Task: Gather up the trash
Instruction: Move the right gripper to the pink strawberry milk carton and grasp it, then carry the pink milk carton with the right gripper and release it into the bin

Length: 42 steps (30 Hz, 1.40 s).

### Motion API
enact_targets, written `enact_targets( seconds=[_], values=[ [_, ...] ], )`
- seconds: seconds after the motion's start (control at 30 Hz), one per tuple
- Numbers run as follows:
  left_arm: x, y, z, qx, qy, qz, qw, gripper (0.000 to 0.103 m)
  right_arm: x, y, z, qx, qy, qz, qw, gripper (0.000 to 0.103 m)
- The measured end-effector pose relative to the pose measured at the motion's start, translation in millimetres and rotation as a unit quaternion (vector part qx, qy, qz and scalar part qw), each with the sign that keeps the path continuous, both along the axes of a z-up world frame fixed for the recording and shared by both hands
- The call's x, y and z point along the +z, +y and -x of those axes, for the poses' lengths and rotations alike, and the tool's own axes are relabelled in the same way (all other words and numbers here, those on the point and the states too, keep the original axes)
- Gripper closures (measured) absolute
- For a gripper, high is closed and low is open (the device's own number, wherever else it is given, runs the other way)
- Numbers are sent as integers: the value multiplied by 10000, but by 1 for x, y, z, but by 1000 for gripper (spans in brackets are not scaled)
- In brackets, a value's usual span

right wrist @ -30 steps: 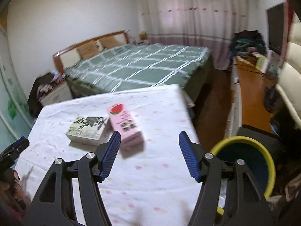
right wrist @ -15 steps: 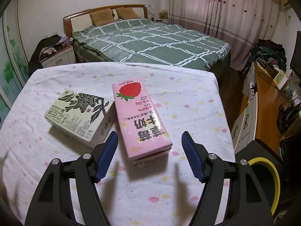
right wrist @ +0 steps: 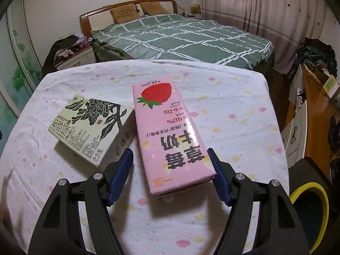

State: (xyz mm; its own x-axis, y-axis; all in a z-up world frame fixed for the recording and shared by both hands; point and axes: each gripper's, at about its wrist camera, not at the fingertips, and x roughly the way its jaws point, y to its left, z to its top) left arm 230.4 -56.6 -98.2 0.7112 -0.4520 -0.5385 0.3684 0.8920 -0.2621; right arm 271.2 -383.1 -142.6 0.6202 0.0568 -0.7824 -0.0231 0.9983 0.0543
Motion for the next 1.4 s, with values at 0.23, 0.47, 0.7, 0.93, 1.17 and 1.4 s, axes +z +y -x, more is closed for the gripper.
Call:
enact_targets(
  seconds=[0.23, 0.47, 0.7, 0.93, 1.17, 1.4],
  values=[
    [-1, -3, 1, -19, -9, -56, 10000, 12, -1, -5, 6, -50, 18, -248, 9997, 52],
    [-2, -4, 1, -40, -20, -55, 10000, 12, 23, -10, 34, -276, -311, -456, 9981, 55],
    [-3, -8, 2, -115, -17, -81, 9999, 12, 53, -20, 74, -465, -657, -651, 9946, 55],
    [-4, -11, 3, -194, -1, -91, 9998, 12, 61, -90, 139, -1508, -727, -438, 9849, 55],
    [-4, -20, 6, -420, 34, -97, 9991, 12, 24, -171, 184, -2696, -221, -111, 9627, 54],
    [-8, -38, 4, -734, 322, -153, 9967, 12, 7, -184, 196, -2981, -91, -18, 9545, 49]
  ],
)
